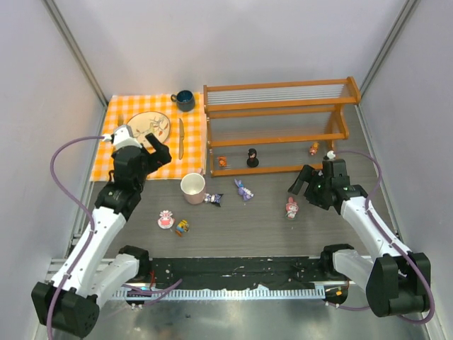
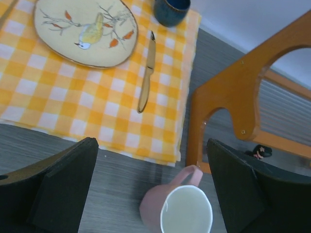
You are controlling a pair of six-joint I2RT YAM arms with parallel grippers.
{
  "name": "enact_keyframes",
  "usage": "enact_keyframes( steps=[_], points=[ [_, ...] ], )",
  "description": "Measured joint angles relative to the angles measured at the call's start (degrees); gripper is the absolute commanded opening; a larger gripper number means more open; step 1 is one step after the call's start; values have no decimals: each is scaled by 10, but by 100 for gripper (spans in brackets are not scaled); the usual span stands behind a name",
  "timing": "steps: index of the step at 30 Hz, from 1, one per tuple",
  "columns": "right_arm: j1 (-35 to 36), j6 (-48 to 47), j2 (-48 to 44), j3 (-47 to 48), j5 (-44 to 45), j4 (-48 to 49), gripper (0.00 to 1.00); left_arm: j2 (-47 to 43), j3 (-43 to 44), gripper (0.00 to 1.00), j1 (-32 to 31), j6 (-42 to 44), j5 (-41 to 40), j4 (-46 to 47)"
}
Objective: Place and organize the plastic toys onto the shelf
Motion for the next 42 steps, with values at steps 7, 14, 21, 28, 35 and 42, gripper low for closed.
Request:
enact_keyframes(
  steps=[7,14,21,28,35,42],
  points=[
    [2,-4,-1,11,-2,-15,91,17,20,100,-81,-8,8,-52],
    [14,-4,1,11,-5,-20,87,-19,-57,100,-161,18,6,-27],
    [70,-2,28,12,14,-22,81,-12,-58,100,-194,35,8,9],
    [105,0,72,14,55,-30,78,-5,-58,100,-204,38,8,14],
    [106,1,102,27,77,-37,73,2,-58,100,-205,38,8,15],
    [106,-5,143,46,77,-31,62,8,-58,100,-205,37,8,14]
  ],
)
